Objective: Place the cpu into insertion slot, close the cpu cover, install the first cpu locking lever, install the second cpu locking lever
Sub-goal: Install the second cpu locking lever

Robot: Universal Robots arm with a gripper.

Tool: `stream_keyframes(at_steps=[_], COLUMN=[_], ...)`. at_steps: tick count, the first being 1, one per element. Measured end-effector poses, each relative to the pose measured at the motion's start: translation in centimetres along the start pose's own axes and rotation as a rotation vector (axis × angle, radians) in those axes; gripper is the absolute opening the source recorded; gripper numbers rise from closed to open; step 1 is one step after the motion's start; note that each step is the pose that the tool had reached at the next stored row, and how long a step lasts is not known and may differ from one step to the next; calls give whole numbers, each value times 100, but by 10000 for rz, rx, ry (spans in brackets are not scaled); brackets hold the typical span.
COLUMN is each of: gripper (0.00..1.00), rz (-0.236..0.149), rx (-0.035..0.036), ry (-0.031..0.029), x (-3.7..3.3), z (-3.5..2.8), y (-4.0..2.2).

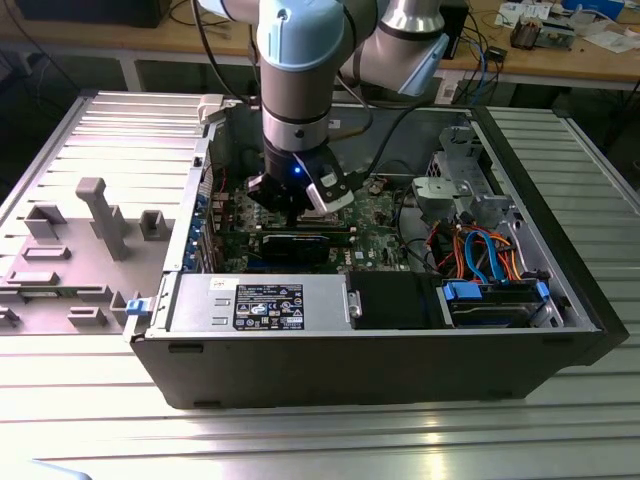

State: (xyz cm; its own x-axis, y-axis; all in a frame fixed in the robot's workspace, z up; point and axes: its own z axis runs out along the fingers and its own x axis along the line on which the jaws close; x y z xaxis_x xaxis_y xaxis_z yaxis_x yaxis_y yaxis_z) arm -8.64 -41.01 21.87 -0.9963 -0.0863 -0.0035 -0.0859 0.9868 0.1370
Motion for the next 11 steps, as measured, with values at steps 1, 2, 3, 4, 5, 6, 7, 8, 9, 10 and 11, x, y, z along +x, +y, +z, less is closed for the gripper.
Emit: stream_keyframes(at_steps=[1,2,3,4,5,6,7,8,9,10,11], gripper=[11,11,11,11,11,11,11,11,11,11,11], rz=[1,1,2,1,0,1,0,1,1,2,0], rx=[-8,-23,-35,-52,-63,-78,-91,-107,-121,-146,-169], ry=[-1,-2,-4,-5,-6,-8,-8,-10,-11,-13,-12], x=[2,6,8,11,13,16,17,19,21,26,28], z=[6,13,18,25,31,39,45,51,56,64,68], y=[-1,-2,-2,-2,-3,-4,-5,-5,-6,-6,-5])
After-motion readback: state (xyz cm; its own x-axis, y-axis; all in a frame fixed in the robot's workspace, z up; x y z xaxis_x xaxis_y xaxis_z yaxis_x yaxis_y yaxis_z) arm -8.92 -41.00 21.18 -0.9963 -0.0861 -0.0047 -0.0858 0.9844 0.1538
